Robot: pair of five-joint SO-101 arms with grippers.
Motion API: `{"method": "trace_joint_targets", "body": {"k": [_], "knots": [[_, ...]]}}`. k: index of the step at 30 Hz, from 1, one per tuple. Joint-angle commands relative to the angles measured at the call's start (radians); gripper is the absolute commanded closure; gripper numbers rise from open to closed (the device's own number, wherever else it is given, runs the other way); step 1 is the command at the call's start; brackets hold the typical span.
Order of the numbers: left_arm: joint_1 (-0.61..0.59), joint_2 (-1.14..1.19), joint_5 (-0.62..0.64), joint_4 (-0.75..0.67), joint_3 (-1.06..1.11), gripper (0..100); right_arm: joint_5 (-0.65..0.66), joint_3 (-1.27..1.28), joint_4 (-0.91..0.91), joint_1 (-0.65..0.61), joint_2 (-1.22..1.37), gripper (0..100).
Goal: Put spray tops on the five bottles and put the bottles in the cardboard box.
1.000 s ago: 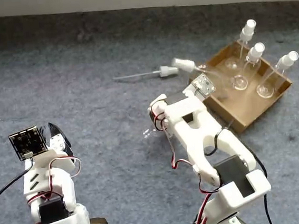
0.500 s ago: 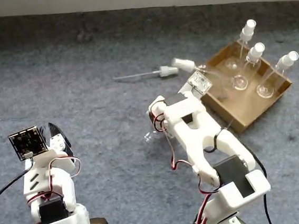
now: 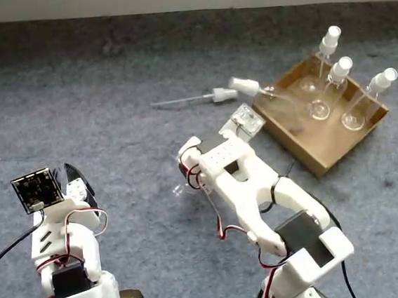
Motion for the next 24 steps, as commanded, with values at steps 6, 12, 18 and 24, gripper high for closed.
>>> {"method": "trace_joint_targets", "body": {"k": [6,12,18,24], "knots": [[0.021,-0.002,0.005,-0.002,0.021,99,-0.199,0.036,-0.005,0.076,-0.015,98.6],[0.021,-0.002,0.005,-0.002,0.021,99,-0.198,0.044,-0.007,0.051,-0.015,98.1],[0.021,-0.002,0.005,-0.002,0.021,99,-0.147,0.044,-0.010,0.047,-0.015,98.1],[0.022,-0.002,0.005,-0.002,0.021,99,-0.129,0.044,-0.010,0.033,-0.015,98.1]]}}
